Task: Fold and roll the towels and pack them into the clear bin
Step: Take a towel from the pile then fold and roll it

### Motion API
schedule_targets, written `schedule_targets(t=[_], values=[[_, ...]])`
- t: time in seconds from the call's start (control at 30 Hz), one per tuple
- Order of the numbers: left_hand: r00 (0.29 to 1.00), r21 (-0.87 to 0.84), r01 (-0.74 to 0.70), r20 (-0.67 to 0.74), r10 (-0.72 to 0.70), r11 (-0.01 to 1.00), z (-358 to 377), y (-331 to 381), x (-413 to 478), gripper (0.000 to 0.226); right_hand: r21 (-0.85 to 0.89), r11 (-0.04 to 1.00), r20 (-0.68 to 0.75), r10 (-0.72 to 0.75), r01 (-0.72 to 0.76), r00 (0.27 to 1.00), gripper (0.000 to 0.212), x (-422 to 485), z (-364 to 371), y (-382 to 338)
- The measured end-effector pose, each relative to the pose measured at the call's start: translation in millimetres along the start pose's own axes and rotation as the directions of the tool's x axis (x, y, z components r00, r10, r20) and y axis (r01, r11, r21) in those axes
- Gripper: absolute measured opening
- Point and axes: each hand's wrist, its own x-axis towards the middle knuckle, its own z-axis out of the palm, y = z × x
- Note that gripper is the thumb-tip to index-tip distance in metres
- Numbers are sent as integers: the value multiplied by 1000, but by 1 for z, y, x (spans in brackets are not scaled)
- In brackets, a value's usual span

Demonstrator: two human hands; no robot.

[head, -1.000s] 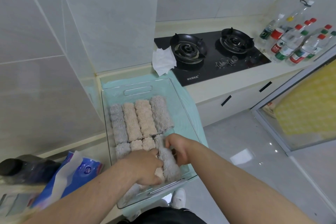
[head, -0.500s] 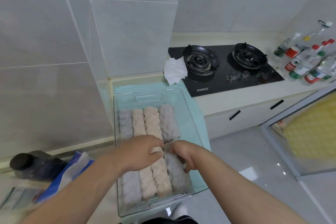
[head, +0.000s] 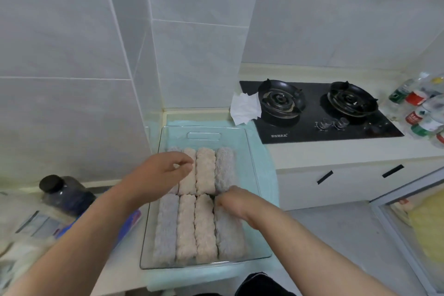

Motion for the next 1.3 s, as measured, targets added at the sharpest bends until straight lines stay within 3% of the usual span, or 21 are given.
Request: schedule_targets(t=[0.13,0.23,0.37,0.53,0.67,0.8,1.0,1.07,1.3], values=[[971,-91,38,-232,-59,995,-1,10,-24,18,99,940,-116,-315,326,942,49,-17,-35,-11],[898,-168,31,-429,-102,985,8,29,-48,20,134,833,-129,-523,538,842,35,-33,-57,-13],[724,-280,-14,-665,-183,960,35,58,-98,21,172,723,-2,-678,669,735,23,-56,-71,-4],[483,-397,-37,-810,-331,917,75,86,-186,25,215,645,183,-764,733,619,22,-89,-58,4],[309,-437,8,-854,-418,899,114,108,-279,47,256,600,350,-788,758,506,24,-134,-16,7],[62,-487,16,-871,-487,873,168,130,-380,36,285,559,518,-773,779,366,18,-200,41,28],[-311,-527,-38,-801,-512,849,272,162,-534,39,335,500,712,-690,799,133,15,-310,129,102],[-396,-534,-78,-758,-517,842,317,175,-582,47,347,510,758,-647,787,85,19,-351,154,138],[-639,-593,-121,-568,-520,796,494,237,-733,32,294,537,907,-419,791,-53,20,-480,215,298]])
